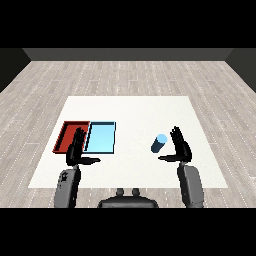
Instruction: Pick the blue can and put it in the blue box
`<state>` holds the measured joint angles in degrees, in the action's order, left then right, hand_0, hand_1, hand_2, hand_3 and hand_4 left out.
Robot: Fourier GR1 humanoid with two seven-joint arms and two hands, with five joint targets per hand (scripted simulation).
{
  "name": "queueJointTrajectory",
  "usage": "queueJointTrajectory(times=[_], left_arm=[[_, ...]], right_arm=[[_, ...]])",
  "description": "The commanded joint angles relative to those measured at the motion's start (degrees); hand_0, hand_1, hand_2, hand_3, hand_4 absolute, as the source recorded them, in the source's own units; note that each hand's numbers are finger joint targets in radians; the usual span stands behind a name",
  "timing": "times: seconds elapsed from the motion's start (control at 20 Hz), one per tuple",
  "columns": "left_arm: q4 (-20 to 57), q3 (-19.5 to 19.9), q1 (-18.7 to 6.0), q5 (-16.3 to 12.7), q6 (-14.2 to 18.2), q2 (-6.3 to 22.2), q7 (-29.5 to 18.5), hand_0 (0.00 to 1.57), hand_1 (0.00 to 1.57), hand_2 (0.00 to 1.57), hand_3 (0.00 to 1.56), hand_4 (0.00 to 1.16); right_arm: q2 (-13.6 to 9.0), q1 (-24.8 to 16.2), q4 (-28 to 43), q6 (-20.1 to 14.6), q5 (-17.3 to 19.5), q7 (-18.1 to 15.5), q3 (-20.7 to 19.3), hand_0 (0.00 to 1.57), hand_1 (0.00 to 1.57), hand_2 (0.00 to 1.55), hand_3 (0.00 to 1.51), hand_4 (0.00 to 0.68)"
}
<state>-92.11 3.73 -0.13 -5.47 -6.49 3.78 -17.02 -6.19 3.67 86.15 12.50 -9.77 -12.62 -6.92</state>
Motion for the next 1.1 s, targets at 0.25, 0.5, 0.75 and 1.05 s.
queueJointTrajectory(times=[0.25, 0.5, 0.75, 1.05], left_arm=[[0.0, 1.2, 1.0, -1.5, -2.1, 1.1, -0.7, 0.00, 0.00, 0.00, 0.00, 0.00], [-0.4, -0.1, 0.2, -1.1, -0.5, -0.7, 0.1, 0.00, 0.00, 0.00, 0.00, 0.00], [0.7, -0.6, 0.7, -1.1, -1.3, -0.9, -0.7, 0.00, 0.00, 0.00, 0.00, 0.00], [5.1, 2.4, -1.5, -2.4, -2.2, 0.7, -2.7, 0.00, 0.00, 0.00, 0.00, 0.00]], right_arm=[[-0.8, 4.2, -9.7, -1.2, -0.1, -2.8, -3.1, 0.00, 0.00, 0.00, 0.00, 0.000], [-1.8, 7.5, -15.9, -1.1, -0.3, -3.6, -4.1, 0.00, 0.00, 0.00, 0.00, 0.000], [-0.6, 9.9, -22.9, -1.2, 0.6, -7.3, -3.1, 0.00, 0.00, 0.00, 0.00, 0.000], [0.0, 15.5, -31.5, -2.6, 0.0, -8.8, -3.9, 0.00, 0.00, 0.00, 0.00, 0.000]])
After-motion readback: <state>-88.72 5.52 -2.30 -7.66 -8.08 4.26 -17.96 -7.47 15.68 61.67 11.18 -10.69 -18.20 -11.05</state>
